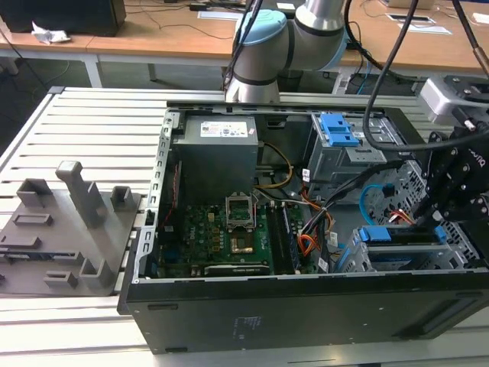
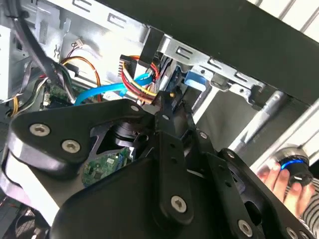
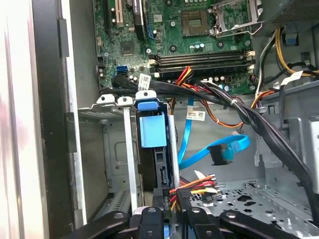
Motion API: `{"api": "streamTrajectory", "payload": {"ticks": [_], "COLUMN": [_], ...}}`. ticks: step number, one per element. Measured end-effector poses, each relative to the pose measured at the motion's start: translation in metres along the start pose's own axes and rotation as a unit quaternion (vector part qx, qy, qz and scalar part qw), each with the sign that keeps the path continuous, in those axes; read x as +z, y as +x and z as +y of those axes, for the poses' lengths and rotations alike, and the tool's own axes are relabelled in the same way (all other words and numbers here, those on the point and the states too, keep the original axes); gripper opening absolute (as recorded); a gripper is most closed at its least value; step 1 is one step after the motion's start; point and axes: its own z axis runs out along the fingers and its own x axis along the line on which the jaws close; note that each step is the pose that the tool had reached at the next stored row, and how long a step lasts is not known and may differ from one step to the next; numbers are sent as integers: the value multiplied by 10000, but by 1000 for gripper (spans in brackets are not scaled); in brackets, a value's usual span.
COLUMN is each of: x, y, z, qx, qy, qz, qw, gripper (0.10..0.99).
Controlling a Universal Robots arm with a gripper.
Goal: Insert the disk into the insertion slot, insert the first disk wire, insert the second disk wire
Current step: 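Insert the first disk wire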
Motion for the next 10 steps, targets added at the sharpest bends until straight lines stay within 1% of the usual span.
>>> {"api": "streamTrajectory", "payload": {"ticks": [1,2,3,4,5,6,9,10], "x": [-58,-99,-142,-159,-197,-219,-224,-226], "y": [-10,-23,-33,-36,-39,-39,-39,-38], "z": [3,8,11,12,14,15,18,33], "qx": [0,0,0,0,0,0,0,-1], "qy": [0,0,0,0,0,0,0,1], "qz": [2,3,2,3,2,2,2,4], "qw": [10000,10000,10000,10000,10000,10000,10000,10000], "gripper": [247,231,165,106,106,106,106,106]}}
